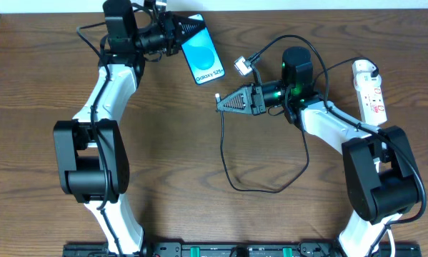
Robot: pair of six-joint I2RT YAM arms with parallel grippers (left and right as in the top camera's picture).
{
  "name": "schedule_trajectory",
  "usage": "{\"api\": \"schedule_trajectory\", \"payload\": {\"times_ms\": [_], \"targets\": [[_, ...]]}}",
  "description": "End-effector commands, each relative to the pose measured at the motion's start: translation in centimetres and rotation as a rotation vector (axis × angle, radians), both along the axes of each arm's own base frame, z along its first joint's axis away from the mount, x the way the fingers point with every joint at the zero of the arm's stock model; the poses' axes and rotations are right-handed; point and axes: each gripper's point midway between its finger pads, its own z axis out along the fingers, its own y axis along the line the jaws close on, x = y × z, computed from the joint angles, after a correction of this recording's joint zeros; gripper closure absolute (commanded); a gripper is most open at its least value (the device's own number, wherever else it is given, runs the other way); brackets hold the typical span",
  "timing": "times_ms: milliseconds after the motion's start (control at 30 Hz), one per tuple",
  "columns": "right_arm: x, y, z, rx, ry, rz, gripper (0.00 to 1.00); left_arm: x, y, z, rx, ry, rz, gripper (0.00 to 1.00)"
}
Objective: Plug charger to phone and switch on socket
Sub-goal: 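Lift the connector and bring it to the phone's bottom port, then push the connector into the phone's port with the right gripper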
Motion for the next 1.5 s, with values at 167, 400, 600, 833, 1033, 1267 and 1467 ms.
{"api": "schedule_trajectory", "payload": {"times_ms": [167,400,600,833,1033,1267,1467], "targets": [[0.3,-0.2,0.0,-0.001,0.001,-0.011,0.99,-2.1,-1.7,1.7,-0.014,-0.048,-0.1,0.93],[0.4,-0.2,0.0,-0.002,0.001,-0.016,0.99,-2.4,-2.8,1.7,-0.013,-0.048,-0.117,0.93],[0.9,-0.8,-0.1,-0.003,0.001,-0.034,0.99,-2.5,-3.0,1.7,-0.013,-0.048,-0.12,0.93],[1.5,-1.5,-0.1,-0.003,0.001,-0.056,0.99,-2.5,-3.0,1.7,-0.013,-0.048,-0.12,0.93],[1.5,-1.5,-0.1,-0.005,0.008,-0.056,0.99,-2.6,-3.2,1.7,-0.013,-0.048,-0.124,0.93],[1.5,-1.5,-0.1,-0.005,0.008,-0.055,0.99,-3.0,-4.1,1.7,-0.014,-0.048,-0.143,0.93],[1.5,-1.5,-0.1,-0.006,0.016,-0.056,0.99,-3.0,-4.1,1.7,-0.014,-0.048,-0.143,0.93]]}}
